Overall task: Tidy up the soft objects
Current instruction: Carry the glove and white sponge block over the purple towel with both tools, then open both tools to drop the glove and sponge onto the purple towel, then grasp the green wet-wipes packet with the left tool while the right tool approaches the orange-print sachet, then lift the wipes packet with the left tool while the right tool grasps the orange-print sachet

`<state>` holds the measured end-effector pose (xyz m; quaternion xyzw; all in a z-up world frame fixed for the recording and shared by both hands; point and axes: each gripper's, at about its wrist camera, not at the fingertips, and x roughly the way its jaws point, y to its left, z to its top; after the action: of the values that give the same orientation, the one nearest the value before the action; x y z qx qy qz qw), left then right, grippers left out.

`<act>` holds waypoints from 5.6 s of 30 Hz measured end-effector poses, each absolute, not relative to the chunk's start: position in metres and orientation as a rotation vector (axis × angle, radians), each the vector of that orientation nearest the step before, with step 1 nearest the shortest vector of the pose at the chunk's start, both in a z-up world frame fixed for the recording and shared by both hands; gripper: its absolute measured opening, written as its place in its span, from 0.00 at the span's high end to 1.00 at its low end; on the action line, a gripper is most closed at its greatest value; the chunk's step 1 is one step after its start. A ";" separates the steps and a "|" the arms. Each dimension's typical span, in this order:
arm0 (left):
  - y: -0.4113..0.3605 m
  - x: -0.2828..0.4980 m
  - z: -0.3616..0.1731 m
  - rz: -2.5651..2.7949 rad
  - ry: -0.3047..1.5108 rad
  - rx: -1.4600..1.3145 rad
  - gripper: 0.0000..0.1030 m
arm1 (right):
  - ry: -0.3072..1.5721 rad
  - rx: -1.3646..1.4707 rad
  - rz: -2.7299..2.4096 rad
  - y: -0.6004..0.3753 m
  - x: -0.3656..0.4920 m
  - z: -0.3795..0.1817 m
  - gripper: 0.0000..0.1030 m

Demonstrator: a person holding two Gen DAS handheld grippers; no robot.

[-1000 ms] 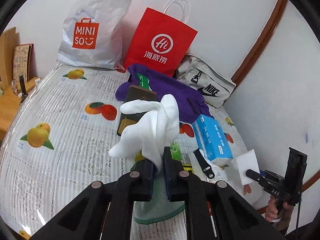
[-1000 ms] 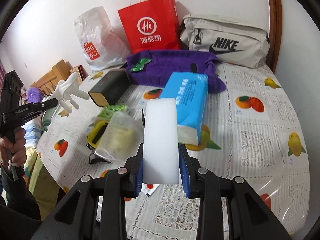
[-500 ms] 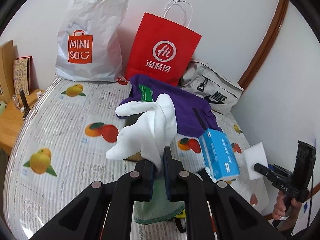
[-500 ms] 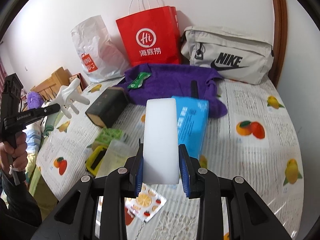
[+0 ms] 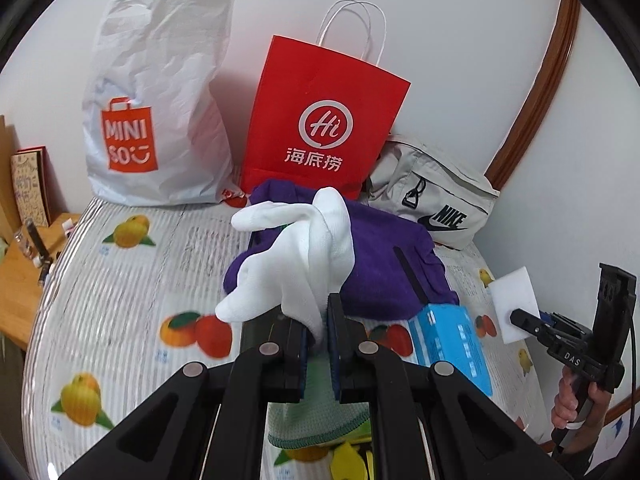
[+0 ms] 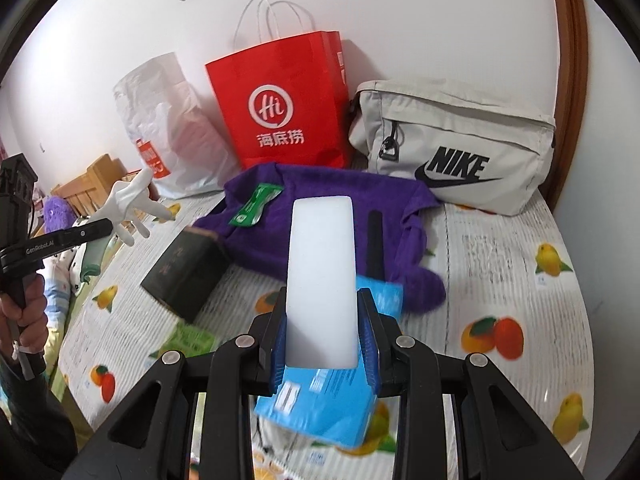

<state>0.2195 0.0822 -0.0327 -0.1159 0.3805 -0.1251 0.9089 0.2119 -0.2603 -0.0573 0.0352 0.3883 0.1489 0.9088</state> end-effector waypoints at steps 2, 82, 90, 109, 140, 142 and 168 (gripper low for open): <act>0.080 0.231 -0.033 -0.259 0.790 -0.236 0.91 | 0.800 0.069 0.300 -0.259 0.225 -0.057 0.70; 0.023 0.224 -0.075 -0.255 0.963 -0.113 0.26 | 0.931 0.046 0.341 -0.237 0.180 -0.082 0.49; 0.007 0.191 -0.119 -0.281 1.061 -0.122 0.24 | 0.979 0.075 0.359 -0.241 0.122 -0.105 0.48; -0.027 0.219 -0.175 -0.155 1.151 -0.019 0.16 | 1.058 0.117 0.350 -0.250 0.093 -0.152 0.48; 0.038 0.159 -0.144 -0.172 1.038 -0.143 0.70 | 1.073 0.033 0.333 -0.214 0.070 -0.180 0.25; 0.042 0.157 -0.145 -0.174 1.037 -0.158 0.70 | 1.056 0.031 0.303 -0.216 0.071 -0.181 0.21; 0.071 0.133 -0.160 -0.152 1.049 -0.220 0.70 | 1.006 -0.002 0.266 -0.226 0.062 -0.176 0.94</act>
<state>0.1328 0.0710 -0.1596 -0.1048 0.4993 -0.0726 0.8570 0.0615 -0.2263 -0.1760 -0.0008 0.4804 0.1273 0.8677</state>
